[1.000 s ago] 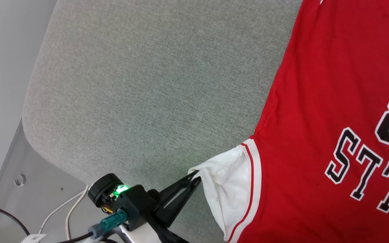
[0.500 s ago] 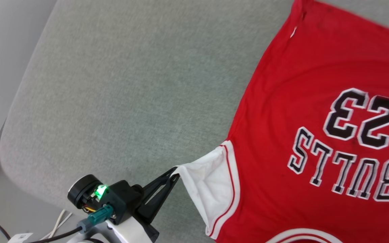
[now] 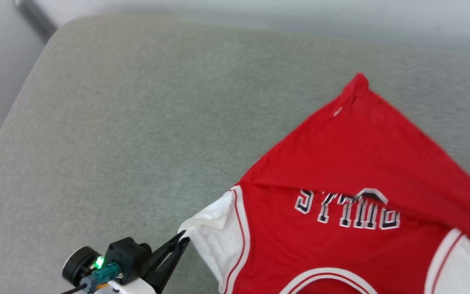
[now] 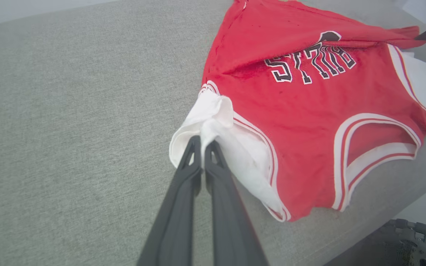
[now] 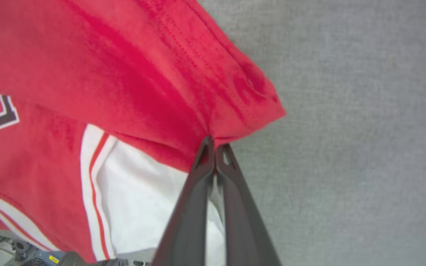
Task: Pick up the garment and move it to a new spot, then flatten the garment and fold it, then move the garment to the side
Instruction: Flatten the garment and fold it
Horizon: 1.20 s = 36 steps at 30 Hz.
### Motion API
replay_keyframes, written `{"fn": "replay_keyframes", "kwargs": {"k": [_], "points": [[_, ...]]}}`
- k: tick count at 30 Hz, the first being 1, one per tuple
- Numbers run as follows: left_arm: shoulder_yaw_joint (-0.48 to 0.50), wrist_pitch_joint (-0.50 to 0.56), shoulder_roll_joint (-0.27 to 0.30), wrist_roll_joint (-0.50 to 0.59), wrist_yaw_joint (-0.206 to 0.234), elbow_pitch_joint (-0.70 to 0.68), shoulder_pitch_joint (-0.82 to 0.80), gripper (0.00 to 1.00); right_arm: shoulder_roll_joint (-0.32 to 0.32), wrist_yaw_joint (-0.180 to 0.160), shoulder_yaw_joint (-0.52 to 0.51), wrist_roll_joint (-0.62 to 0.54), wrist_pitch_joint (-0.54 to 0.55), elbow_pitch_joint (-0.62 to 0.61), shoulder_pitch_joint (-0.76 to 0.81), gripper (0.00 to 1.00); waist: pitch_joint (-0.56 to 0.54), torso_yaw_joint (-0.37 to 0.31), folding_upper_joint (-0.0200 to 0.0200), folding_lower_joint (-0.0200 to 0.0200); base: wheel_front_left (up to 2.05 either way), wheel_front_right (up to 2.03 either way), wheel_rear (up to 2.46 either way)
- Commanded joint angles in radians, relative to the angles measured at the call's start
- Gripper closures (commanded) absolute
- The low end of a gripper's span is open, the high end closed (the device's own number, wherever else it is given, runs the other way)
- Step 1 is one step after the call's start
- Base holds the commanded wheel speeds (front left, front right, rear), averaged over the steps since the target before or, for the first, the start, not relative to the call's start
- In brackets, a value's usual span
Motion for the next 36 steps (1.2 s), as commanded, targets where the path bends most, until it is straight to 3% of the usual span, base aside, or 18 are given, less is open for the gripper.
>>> {"fn": "replay_keyframes", "kwargs": {"k": [1, 9, 18, 19, 30, 36], "points": [[0.010, -0.006, 0.008, -0.012, 0.012, 0.010, 0.021, 1.00, 0.017, -0.001, -0.009, 0.015, -0.006, -0.042, 0.077, 1.00, -0.067, -0.069, 0.0000, 0.0001, 0.00, 0.00, 0.00], [0.014, -0.027, -0.002, -0.031, 0.022, 0.034, 0.047, 1.00, 0.065, 0.000, -0.024, 0.028, -0.039, -0.174, 0.279, 1.00, -0.116, -0.124, 0.0000, 0.0001, 0.00, 0.00, 0.00], [0.007, -0.036, -0.011, -0.036, 0.020, 0.048, 0.047, 1.00, 0.123, 0.000, -0.008, 0.022, -0.074, -0.174, 0.362, 1.00, -0.131, -0.144, 0.0000, 0.0001, 0.00, 0.00, 0.00], [0.006, -0.035, -0.011, -0.037, 0.018, 0.047, 0.046, 1.00, 0.123, 0.000, -0.008, 0.024, -0.083, -0.171, 0.360, 0.00, -0.135, -0.143, 0.0000, 0.0001, 0.00, 0.00, 0.00], [-0.010, -0.028, -0.011, -0.017, 0.007, 0.017, 0.011, 1.00, 0.036, 0.000, 0.010, 0.116, -0.067, -0.266, 0.207, 0.00, -0.105, -0.099, 0.0000, 0.0001, 0.00, 0.00, 0.00], [-0.018, -0.023, -0.015, 0.006, 0.005, -0.029, -0.023, 1.00, -0.016, 0.000, 0.085, 0.121, -0.035, -0.312, 0.037, 0.00, -0.026, -0.046, 0.0000, 0.0001, 0.00, 0.00, 0.00]]}}
